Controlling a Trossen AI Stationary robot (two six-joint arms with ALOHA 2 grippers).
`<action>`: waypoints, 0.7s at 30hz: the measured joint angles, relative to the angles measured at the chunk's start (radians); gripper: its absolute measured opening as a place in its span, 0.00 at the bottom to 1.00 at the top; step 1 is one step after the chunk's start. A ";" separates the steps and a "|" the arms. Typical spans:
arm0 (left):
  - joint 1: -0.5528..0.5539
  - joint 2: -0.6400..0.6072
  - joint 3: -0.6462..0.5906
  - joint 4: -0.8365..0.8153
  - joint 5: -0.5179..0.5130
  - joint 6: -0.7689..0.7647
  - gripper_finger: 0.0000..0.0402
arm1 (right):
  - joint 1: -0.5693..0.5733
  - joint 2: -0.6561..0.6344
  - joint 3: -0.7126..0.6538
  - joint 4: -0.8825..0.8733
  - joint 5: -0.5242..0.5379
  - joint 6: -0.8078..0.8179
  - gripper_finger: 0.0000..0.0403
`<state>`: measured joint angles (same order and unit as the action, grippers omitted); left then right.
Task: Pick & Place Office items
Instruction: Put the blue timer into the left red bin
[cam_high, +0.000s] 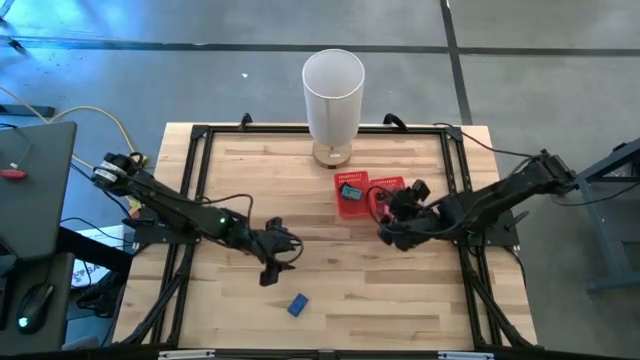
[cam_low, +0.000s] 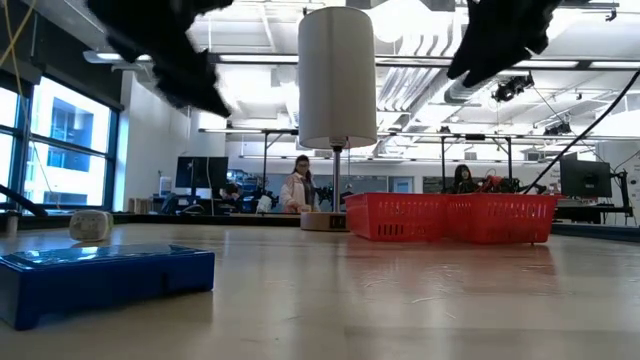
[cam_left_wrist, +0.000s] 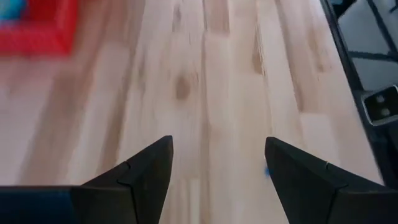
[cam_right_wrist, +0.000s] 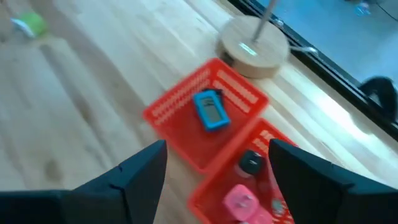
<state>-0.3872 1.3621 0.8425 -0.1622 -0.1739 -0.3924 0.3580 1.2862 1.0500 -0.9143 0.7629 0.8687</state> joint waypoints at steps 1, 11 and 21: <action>-0.003 0.000 0.000 -0.025 0.012 -0.029 0.61 | 0.010 0.006 0.000 0.017 0.005 -0.006 0.67; -0.045 0.008 -0.001 -0.163 0.029 -0.165 0.61 | 0.037 0.014 0.000 0.097 0.022 -0.061 0.67; -0.125 0.055 0.000 -0.168 0.068 -0.452 0.61 | 0.040 0.013 -0.017 0.122 0.016 -0.061 0.67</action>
<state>-0.5117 1.4171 0.8425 -0.3301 -0.1061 -0.8440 0.3977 1.2995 1.0332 -0.7924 0.7785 0.8074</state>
